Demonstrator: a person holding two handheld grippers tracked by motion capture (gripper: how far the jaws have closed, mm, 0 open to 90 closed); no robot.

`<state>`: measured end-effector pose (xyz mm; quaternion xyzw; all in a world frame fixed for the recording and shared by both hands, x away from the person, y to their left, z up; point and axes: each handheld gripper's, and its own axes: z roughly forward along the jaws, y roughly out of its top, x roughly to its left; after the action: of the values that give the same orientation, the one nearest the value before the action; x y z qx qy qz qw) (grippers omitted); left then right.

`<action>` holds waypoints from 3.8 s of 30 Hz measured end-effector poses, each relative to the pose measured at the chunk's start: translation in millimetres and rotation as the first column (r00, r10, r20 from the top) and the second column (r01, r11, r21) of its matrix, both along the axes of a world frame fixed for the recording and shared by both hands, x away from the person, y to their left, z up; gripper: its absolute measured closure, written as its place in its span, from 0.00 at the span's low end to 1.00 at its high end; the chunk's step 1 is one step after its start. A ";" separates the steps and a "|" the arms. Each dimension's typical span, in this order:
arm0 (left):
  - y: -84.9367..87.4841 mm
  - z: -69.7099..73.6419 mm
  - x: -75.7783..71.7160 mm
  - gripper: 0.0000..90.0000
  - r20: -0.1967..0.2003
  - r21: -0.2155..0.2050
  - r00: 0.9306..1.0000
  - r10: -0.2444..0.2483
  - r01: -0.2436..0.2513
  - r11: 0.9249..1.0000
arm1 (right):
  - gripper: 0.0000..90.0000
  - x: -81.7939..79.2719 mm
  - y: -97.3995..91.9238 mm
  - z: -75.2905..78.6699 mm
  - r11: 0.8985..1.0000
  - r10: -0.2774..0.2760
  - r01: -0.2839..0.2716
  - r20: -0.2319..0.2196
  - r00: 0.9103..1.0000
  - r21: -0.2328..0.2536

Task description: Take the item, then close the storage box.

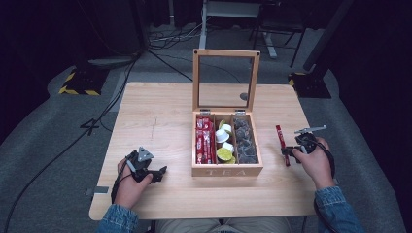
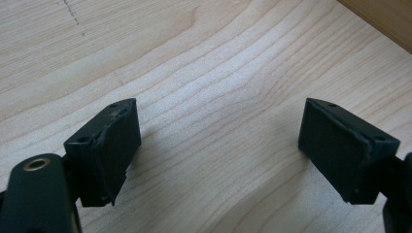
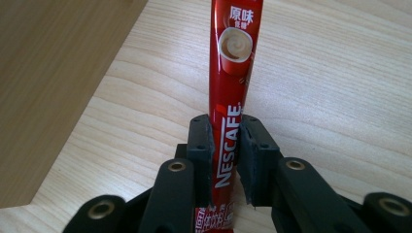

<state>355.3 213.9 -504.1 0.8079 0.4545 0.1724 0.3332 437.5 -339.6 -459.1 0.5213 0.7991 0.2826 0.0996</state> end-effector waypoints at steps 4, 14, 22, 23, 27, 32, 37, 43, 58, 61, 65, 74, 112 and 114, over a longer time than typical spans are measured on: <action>0.0 0.0 0.1 0.17 0.000 -0.001 1.000 0.000 0.000 1.000 | 0.83 0.2 0.3 -1.9 1.000 -0.006 0.006 -0.010 1.000 -0.016; 0.1 0.1 1.3 0.17 -0.002 0.001 1.000 -0.003 0.003 1.000 | 0.66 -0.5 -2.0 0.6 1.000 -0.027 0.027 0.020 0.999 -0.007; 0.1 0.0 5.1 0.17 -0.002 0.001 1.000 -0.006 0.006 1.000 | 0.47 -5.4 -6.6 15.9 0.999 -0.037 0.031 0.163 0.986 0.039; 0.2 0.2 5.5 0.17 -0.004 0.003 1.000 -0.008 0.008 1.000 | 0.46 -6.5 -6.2 17.7 0.999 -0.032 0.025 0.176 0.984 0.045; -0.5 0.2 6.6 0.17 -0.003 0.004 1.000 -0.006 0.006 1.000 | 0.46 -9.3 -4.1 24.7 0.998 -0.020 0.005 0.224 0.974 0.066; -0.8 0.1 6.9 0.17 -0.001 0.006 1.000 -0.002 0.002 1.000 | 0.46 -11.1 1.9 39.2 0.995 -0.004 -0.025 0.284 0.959 0.097; -1.0 0.1 6.8 0.17 -0.001 0.006 1.000 -0.001 0.001 1.000 | 0.46 -7.6 3.3 59.8 0.991 0.005 -0.050 0.337 0.941 0.127; -1.3 0.2 6.9 0.17 -0.002 0.005 1.000 0.003 -0.003 1.000 | 0.46 1.9 11.3 86.1 0.988 0.041 -0.093 0.367 0.929 0.125; -2.2 -0.1 7.3 0.16 -0.002 0.004 1.000 0.005 -0.005 1.000 | 0.46 28.8 30.3 137.5 0.980 0.096 -0.162 0.446 0.890 0.113; -2.2 -0.1 7.3 0.16 -0.002 0.004 1.000 0.005 -0.005 1.000 | 0.46 36.5 34.8 147.6 0.978 0.107 -0.175 0.454 0.885 0.110; -2.2 -0.1 7.3 0.16 -0.002 0.004 1.000 0.005 -0.005 1.000 | 0.45 49.7 41.4 157.4 0.975 0.123 -0.193 0.451 0.884 0.112; -2.2 -0.1 7.2 0.16 -0.001 0.005 1.000 0.006 -0.006 1.000 | 0.45 78.9 60.5 173.1 0.966 0.146 -0.225 0.456 0.878 0.123; -1.7 -0.1 7.4 0.16 -0.002 0.006 1.000 0.001 -0.001 1.000 | 0.45 186.8 103.1 150.9 0.963 0.103 -0.202 0.450 0.887 0.178; -1.7 -0.1 7.4 0.16 -0.002 0.006 1.000 0.001 -0.001 1.000 | 0.46 189.0 104.8 149.5 0.964 0.098 -0.197 0.447 0.889 0.180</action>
<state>362.7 212.1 -504.2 0.8088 0.4548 0.1730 0.3304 626.5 -234.9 -309.6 0.3905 0.7577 0.4852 0.1949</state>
